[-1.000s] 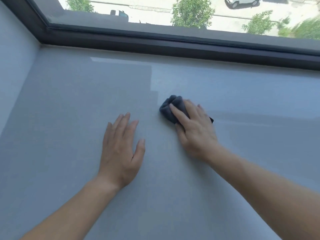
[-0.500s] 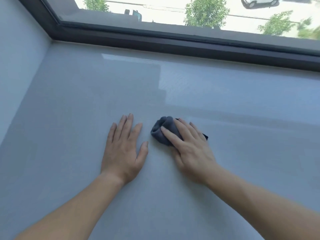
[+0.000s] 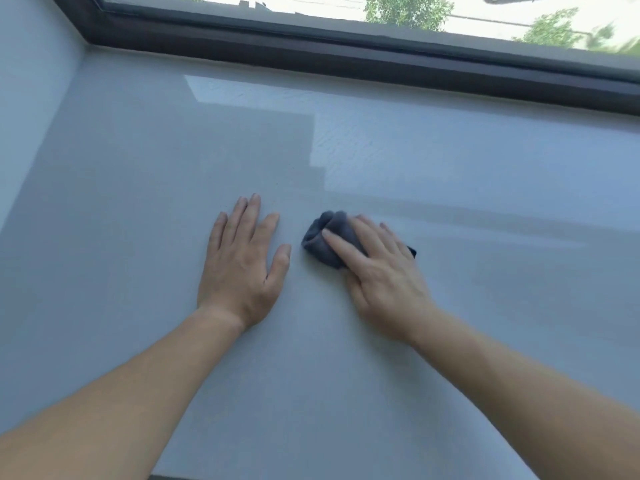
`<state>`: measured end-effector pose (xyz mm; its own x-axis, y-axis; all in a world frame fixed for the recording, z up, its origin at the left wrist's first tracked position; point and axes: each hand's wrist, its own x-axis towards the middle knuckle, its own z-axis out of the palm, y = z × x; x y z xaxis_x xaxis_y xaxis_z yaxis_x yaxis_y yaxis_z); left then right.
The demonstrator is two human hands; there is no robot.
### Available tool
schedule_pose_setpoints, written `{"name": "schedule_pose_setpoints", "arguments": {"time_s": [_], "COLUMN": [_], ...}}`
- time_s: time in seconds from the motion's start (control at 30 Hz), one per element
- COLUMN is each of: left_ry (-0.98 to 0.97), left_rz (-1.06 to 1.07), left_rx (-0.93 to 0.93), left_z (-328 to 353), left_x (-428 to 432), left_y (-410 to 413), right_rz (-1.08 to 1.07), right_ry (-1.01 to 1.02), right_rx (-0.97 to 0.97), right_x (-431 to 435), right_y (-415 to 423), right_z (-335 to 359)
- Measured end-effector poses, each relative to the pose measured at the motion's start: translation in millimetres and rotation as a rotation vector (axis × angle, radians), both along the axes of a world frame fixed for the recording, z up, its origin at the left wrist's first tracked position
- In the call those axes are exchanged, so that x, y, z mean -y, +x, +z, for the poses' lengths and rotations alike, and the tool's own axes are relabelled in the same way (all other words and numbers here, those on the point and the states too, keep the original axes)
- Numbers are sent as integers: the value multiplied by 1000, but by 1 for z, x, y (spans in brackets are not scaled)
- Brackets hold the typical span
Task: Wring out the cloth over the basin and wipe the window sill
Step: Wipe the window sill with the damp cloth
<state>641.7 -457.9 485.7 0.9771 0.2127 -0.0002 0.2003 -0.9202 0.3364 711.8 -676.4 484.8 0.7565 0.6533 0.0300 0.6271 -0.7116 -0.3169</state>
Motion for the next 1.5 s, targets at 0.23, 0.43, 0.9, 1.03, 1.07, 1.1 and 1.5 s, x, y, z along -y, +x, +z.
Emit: {"name": "schedule_pose_setpoints", "arguments": {"time_s": [0.23, 0.43, 0.9, 1.03, 1.07, 1.1, 1.5], "left_ry": [-24, -179, -22, -24, -25, -27, -66], "left_rz": [6, -27, -119, -101, -98, -95, -98], "left_rx": [20, -30, -76, -93, -92, -94, -151], "left_z": [1, 4, 2, 1, 2, 3, 7], "left_x": [-1, -9, 4, 6, 7, 7, 5], "left_y": [-1, -3, -122, -122, -123, -123, -122], "right_rz": [-367, 31, -41, -462, -455, -395, -452], "right_ry": [73, -33, -45, 27, 34, 36, 39], "right_rx": [-22, -37, -58, -89, -76, -62, -58], "right_x": [-25, 2, 15, 5, 0, -2, 3], "right_y": [-2, -39, -100, -79, -95, -117, -198], "right_z": [1, 1, 3, 5, 6, 7, 10]}}
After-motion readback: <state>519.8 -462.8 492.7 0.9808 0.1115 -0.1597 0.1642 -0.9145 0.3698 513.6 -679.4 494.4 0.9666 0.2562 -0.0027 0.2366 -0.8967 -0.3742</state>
